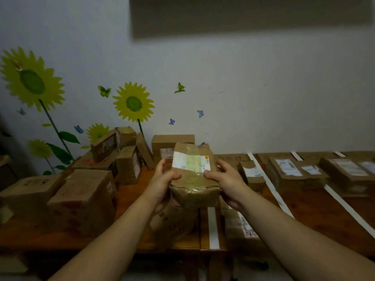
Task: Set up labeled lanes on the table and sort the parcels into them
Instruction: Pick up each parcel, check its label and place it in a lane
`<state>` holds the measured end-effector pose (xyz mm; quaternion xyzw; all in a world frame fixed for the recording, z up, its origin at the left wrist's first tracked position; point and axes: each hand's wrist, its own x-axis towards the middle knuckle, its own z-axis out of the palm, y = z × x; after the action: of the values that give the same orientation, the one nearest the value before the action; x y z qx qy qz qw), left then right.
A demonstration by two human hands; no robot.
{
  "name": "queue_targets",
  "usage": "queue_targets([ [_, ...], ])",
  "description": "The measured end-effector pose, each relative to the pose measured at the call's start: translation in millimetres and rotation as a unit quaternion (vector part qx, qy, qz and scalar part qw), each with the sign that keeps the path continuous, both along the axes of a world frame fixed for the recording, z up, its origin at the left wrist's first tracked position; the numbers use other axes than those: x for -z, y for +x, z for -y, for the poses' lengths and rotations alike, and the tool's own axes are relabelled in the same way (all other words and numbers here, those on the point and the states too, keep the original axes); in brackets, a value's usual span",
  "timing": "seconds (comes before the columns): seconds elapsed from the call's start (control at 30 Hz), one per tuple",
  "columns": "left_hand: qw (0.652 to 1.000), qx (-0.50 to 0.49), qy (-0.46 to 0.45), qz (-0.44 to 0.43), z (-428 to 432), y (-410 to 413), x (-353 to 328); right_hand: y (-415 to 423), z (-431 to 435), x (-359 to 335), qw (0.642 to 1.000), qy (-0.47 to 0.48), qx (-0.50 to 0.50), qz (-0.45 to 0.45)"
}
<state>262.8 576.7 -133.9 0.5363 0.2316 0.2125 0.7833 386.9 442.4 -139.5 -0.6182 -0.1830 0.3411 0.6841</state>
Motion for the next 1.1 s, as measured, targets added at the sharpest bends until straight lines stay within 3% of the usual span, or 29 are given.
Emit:
queue_targets([
  [0.23, 0.997, 0.032, 0.06, -0.045, 36.6, 12.7, 1.3, 11.6, 48.9, 9.7, 0.986, -0.01, -0.02, 0.166],
  [0.37, 0.996, 0.029, 0.077, -0.036, 48.0, 20.7, 2.5, 17.3, 58.3, 9.1, 0.989, -0.005, -0.04, 0.14],
  [0.47, 0.989, 0.073, 0.099, -0.084, 55.7, 27.7, 12.0, 18.7, 69.3, 17.6, 0.994, -0.046, -0.046, 0.083],
  [0.6, 0.967, 0.157, 0.1, -0.175, 66.4, 45.6, 45.2, 16.8, 94.5, 45.4, 0.994, -0.109, -0.004, 0.021],
  [0.77, 0.944, 0.231, 0.12, -0.202, 100.6, 87.6, 72.4, 46.9, 134.6, 69.7, 0.987, -0.139, 0.081, -0.018],
  [0.97, 0.826, 0.297, 0.369, -0.304, 97.0, 144.4, 119.5, 115.5, 183.8, 90.0, 0.97, -0.192, 0.15, 0.015],
  [1.1, 0.717, 0.296, 0.528, -0.346, 111.3, 173.6, 153.6, 165.8, 206.3, 111.3, 0.968, -0.208, 0.141, 0.017],
])
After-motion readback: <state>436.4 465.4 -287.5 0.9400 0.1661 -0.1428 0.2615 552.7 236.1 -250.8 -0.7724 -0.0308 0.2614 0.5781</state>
